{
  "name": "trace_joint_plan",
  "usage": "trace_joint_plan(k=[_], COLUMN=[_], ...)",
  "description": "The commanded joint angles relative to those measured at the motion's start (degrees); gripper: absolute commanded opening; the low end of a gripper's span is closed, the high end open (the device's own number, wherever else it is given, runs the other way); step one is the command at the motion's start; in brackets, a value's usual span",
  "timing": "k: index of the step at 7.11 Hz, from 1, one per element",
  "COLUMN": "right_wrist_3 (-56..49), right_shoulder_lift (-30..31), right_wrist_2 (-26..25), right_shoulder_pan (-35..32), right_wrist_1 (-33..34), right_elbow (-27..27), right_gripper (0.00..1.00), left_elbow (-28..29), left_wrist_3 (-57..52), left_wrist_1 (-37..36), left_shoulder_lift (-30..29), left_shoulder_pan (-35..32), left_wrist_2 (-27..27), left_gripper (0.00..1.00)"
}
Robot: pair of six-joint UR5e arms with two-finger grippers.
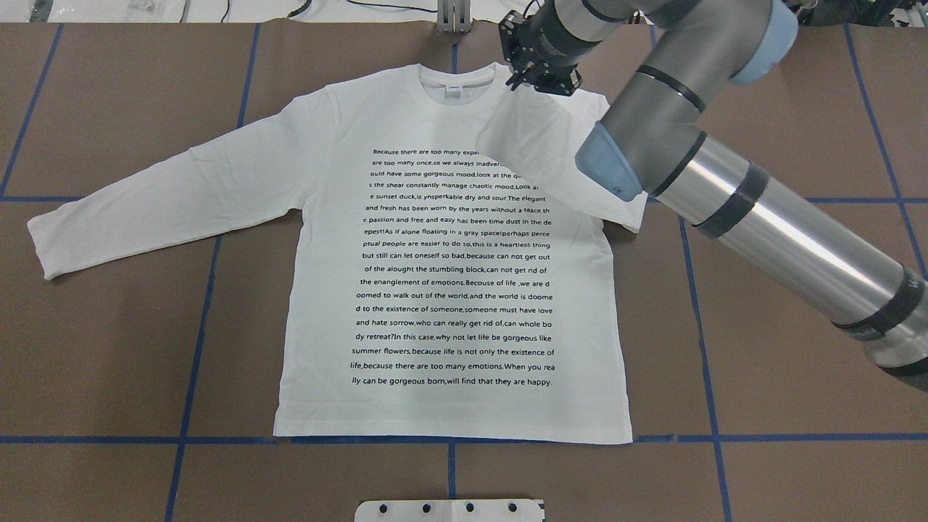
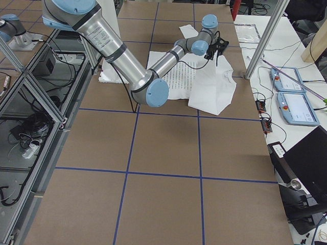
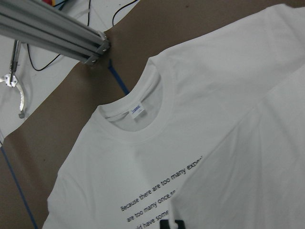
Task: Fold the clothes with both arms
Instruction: 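Reach the right gripper across to the sleeve nearest the left arm, then grasp the sleeve with the right gripper and fold it across the shirt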
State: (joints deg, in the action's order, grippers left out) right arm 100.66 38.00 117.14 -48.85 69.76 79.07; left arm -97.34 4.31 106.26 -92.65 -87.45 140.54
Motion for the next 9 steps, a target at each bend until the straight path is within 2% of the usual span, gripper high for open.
trace_joint_plan(k=[1, 2, 4, 6, 7, 9], right_wrist_3=[1.55, 2.69, 2.79, 2.79, 2.87, 2.87], right_shoulder_lift=[-8.45, -11.6, -14.61, -16.29, -16.47, -16.64], right_wrist_2=[-9.25, -10.87, -14.46, -14.84, -17.89, -19.84], right_shoulder_pan=[7.06, 8.67, 11.56, 13.24, 14.91, 15.19], right_wrist_1=[-8.88, -10.94, -11.4, -12.8, -14.29, -16.4], right_elbow=[-10.99, -16.44, -20.25, -21.59, -22.11, -24.22], right_gripper=[0.0, 0.0, 0.0, 0.0, 0.0, 0.0], left_elbow=[-0.56, -2.05, -3.03, -2.94, -2.94, -2.59], left_wrist_3=[0.0, 0.0, 0.09, 0.0, 0.0, 0.0], left_wrist_1=[0.0, -0.09, -0.17, -0.18, -0.18, -0.18], left_shoulder_lift=[0.01, 1.14, 1.59, 1.68, 1.68, 1.68], left_shoulder_pan=[0.0, 0.0, 0.0, 0.0, 0.0, 0.08], left_wrist_2=[0.09, 0.0, 0.0, 0.0, 0.0, 0.0], left_gripper=[1.0, 1.0, 1.0, 1.0, 1.0, 1.0])
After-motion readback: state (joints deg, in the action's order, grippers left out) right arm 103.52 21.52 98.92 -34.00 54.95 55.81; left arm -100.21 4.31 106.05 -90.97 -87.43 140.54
